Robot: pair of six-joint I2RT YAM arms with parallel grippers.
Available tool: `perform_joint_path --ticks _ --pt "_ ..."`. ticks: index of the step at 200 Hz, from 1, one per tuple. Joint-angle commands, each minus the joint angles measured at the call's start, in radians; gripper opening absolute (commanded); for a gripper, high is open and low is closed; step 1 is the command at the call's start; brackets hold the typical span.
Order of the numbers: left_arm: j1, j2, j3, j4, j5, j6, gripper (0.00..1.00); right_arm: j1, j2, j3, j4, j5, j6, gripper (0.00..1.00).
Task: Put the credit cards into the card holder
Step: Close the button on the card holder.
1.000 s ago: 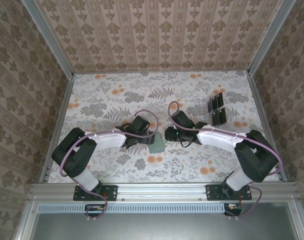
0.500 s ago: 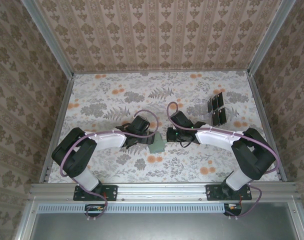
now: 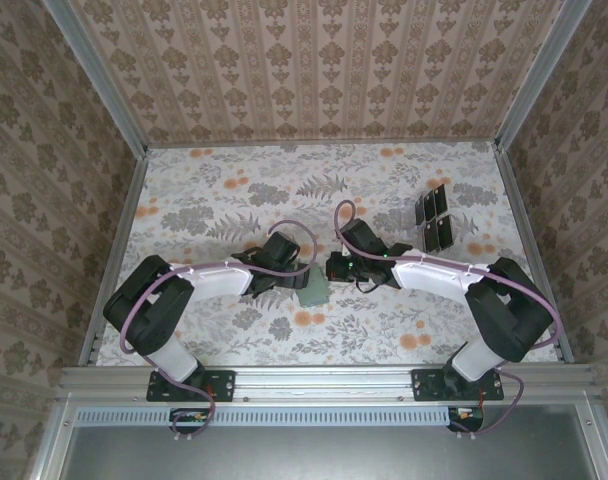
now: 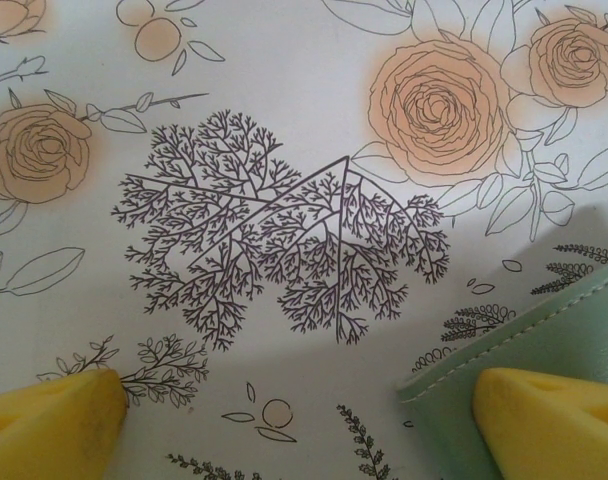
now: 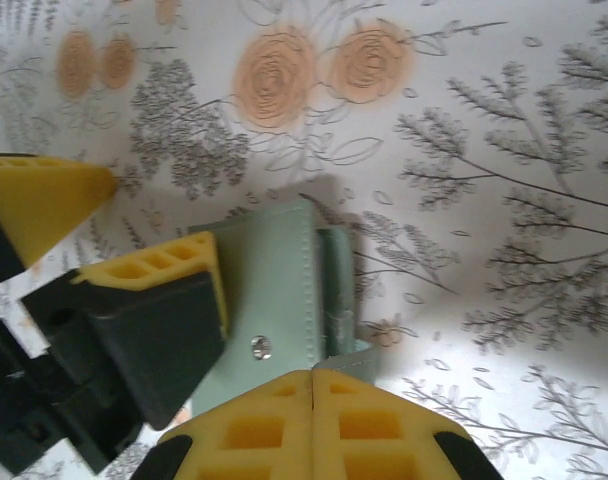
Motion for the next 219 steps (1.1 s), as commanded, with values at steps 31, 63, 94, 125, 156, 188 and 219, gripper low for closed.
perform_joint_path --ticks 31,63,94,125,156,188,219 --pt "-0.005 0.039 -0.041 -0.018 -0.002 -0.004 1.0 0.039 0.096 0.018 0.12 -0.082 0.072 0.0" --pt "-0.008 0.039 -0.047 -0.012 -0.002 -0.008 1.0 0.044 0.135 0.01 0.172 -0.09 0.103 0.0" --pt "-0.009 0.039 -0.053 -0.007 0.0 -0.011 1.0 0.047 0.157 0.011 0.199 -0.097 0.12 0.0" --pt "-0.009 0.039 -0.059 -0.001 0.002 -0.014 1.0 0.046 0.173 0.017 0.201 -0.092 0.123 0.0" --pt "-0.009 0.038 -0.061 0.0 0.002 -0.016 1.0 0.046 0.176 0.011 0.196 -0.076 0.123 0.0" --pt "-0.01 0.039 -0.064 0.003 0.003 -0.016 1.0 0.042 0.148 -0.009 0.186 -0.047 0.124 0.0" --pt "-0.009 0.04 -0.069 0.008 0.003 -0.02 1.0 0.041 0.134 -0.011 0.169 -0.034 0.12 0.0"
